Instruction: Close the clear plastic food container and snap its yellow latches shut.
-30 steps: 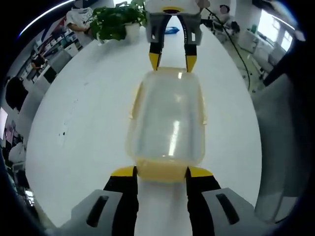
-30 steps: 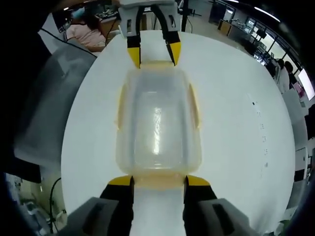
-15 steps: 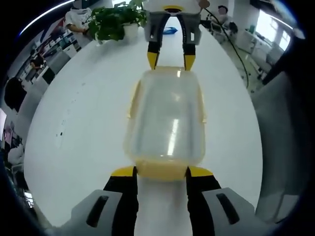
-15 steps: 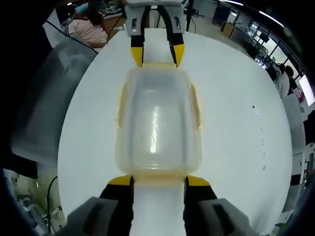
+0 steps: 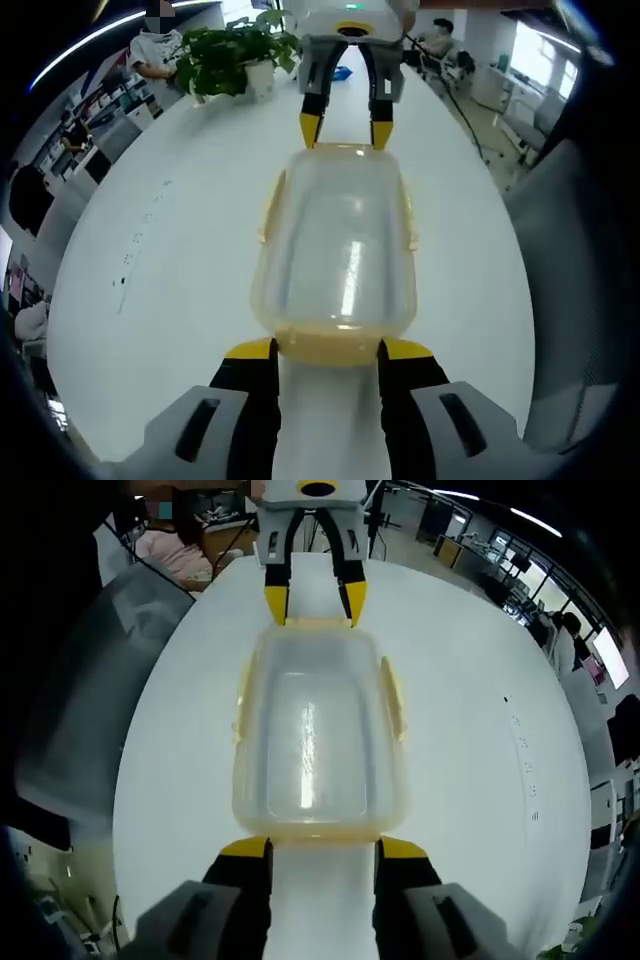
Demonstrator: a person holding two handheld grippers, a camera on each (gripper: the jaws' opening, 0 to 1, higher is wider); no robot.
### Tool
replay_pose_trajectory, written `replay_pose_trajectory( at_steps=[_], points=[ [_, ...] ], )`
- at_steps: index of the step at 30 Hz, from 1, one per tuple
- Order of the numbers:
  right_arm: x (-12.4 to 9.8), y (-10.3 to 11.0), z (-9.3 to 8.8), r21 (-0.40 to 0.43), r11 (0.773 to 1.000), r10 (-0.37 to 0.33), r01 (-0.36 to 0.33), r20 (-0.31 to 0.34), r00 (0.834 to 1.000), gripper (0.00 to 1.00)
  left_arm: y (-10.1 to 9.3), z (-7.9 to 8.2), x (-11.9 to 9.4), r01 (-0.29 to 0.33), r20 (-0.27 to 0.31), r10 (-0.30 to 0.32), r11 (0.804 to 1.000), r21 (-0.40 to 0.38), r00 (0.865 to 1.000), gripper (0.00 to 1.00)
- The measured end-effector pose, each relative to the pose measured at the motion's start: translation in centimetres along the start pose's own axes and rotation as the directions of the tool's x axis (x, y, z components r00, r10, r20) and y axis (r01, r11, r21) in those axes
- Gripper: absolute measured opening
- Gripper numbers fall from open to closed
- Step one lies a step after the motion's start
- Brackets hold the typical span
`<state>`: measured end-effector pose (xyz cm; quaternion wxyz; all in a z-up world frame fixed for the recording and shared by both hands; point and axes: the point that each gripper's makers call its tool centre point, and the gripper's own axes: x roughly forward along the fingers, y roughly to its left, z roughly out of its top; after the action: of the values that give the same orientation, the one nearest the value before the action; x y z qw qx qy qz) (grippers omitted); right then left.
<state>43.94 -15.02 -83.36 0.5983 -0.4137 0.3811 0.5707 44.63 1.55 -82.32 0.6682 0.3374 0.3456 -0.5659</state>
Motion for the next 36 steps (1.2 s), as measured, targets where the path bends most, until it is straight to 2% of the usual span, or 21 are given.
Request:
replay_pose_trajectory(
  at_steps=[7, 8, 10, 11, 13, 15, 18, 22, 29, 36],
  points=[
    [0.1, 0.1, 0.0, 0.033, 0.999, -0.008, 0.007, 0.031, 0.999, 0.37, 0.0, -0.2, -0.1, 0.017, 0.053, -0.017, 1.0, -0.01, 0.998, 0.36],
    [0.1, 0.1, -0.1, 0.04, 0.999, -0.009, 0.008, 0.037, 0.999, 0.34, -0.1, -0.2, -0.1, 0.019, 0.058, -0.019, 1.0, -0.011, 0.998, 0.36],
    [0.2, 0.3, -0.1, 0.059, 0.998, 0.005, -0.008, 0.045, 0.999, 0.24, -0.3, -0.2, -0.1, 0.023, 0.063, -0.022, 1.0, -0.019, 0.998, 0.36],
    [0.2, 0.3, -0.1, 0.058, 0.998, -0.001, -0.002, 0.046, 0.999, 0.24, -0.4, -0.3, -0.1, 0.021, 0.072, -0.019, 1.0, -0.02, 0.997, 0.36],
    [0.2, 0.0, -0.2, 0.055, 0.998, -0.015, 0.013, 0.05, 0.999, 0.3, -0.3, -0.3, -0.2, 0.016, 0.088, -0.014, 1.0, -0.025, 0.996, 0.37],
    [0.2, 0.2, -0.1, 0.054, 0.998, -0.01, 0.007, 0.053, 0.999, 0.29, -0.2, -0.3, -0.2, 0.016, 0.094, -0.013, 0.999, -0.03, 0.995, 0.37],
    [0.2, 0.5, 0.2, 0.04, 0.999, -0.001, -0.002, 0.065, 0.998, 0.25, 0.0, -1.1, 0.0, 0.011, 0.065, -0.01, 1.0, -0.015, 0.998, 0.34],
    [0.2, 0.8, 0.6, 0.065, 0.998, 0.009, -0.014, 0.073, 0.997, 0.27, -0.5, -1.8, 0.3, 0.036, 0.044, -0.035, 0.999, -0.025, 0.998, 0.23],
    [0.4, 1.0, 0.5, 0.066, 0.998, 0.016, -0.02, 0.066, 0.998, 0.28, -0.7, -1.8, 0.5, 0.031, 0.051, -0.028, 0.998, -0.059, 0.998, 0.27],
    [0.6, 1.4, 0.7, 0.09, 0.995, 0.032, -0.04, 0.085, 0.996, 0.3, -0.8, -2.1, 0.6, 0.033, 0.05, -0.03, 0.998, -0.054, 0.998, 0.28]
  ],
)
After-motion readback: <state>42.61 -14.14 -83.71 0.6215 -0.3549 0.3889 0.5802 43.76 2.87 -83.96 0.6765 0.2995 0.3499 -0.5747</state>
